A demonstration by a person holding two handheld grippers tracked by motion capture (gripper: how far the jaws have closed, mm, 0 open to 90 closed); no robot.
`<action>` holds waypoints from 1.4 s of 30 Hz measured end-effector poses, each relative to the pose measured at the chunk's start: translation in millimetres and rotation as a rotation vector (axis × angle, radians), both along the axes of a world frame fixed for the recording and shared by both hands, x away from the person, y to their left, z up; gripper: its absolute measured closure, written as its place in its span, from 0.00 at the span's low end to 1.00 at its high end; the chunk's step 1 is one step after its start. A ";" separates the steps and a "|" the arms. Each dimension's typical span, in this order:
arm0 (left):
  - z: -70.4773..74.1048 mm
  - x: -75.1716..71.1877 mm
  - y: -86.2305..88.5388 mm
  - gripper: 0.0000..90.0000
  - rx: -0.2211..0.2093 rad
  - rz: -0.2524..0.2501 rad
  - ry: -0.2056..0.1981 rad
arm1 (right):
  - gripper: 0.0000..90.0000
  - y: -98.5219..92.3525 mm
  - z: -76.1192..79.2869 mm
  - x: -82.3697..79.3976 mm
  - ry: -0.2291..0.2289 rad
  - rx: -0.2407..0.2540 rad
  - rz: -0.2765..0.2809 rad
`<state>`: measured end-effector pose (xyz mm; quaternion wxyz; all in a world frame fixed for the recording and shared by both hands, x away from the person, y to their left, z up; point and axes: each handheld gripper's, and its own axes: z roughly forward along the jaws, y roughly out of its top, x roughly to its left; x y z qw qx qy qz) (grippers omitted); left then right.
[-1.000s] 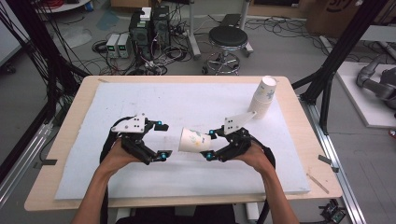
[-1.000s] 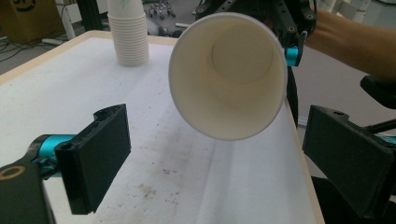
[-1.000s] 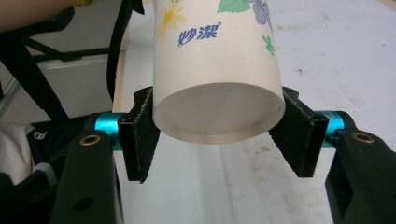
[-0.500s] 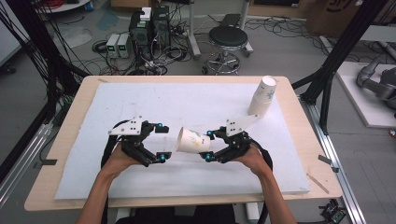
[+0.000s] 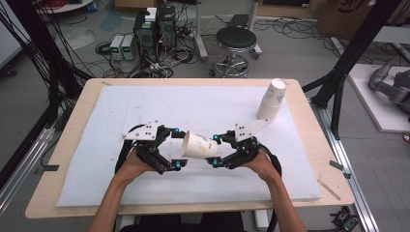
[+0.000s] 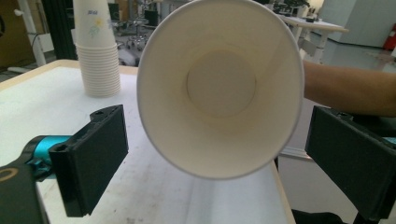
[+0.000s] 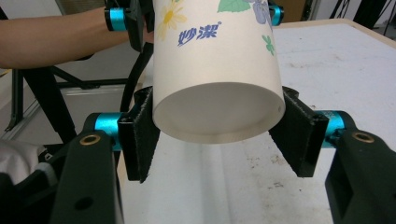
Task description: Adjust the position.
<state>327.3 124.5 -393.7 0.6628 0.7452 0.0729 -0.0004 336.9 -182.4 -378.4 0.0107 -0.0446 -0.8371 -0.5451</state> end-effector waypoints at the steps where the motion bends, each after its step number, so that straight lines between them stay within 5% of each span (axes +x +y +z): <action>1: 0.2 0.3 -1.4 0.07 -0.002 -0.006 -0.002 | 0.41 0.1 0.1 -0.2 0.000 0.006 -0.001; 20: 5.9 4.2 -26.2 0.07 0.007 -0.026 -0.007 | 0.41 -0.5 1.5 -1.2 -0.004 0.031 0.029; 42: 8.1 1.6 -23.8 0.33 -0.030 -0.065 -0.039 | 0.41 0.3 1.7 -2.1 -0.010 0.036 0.040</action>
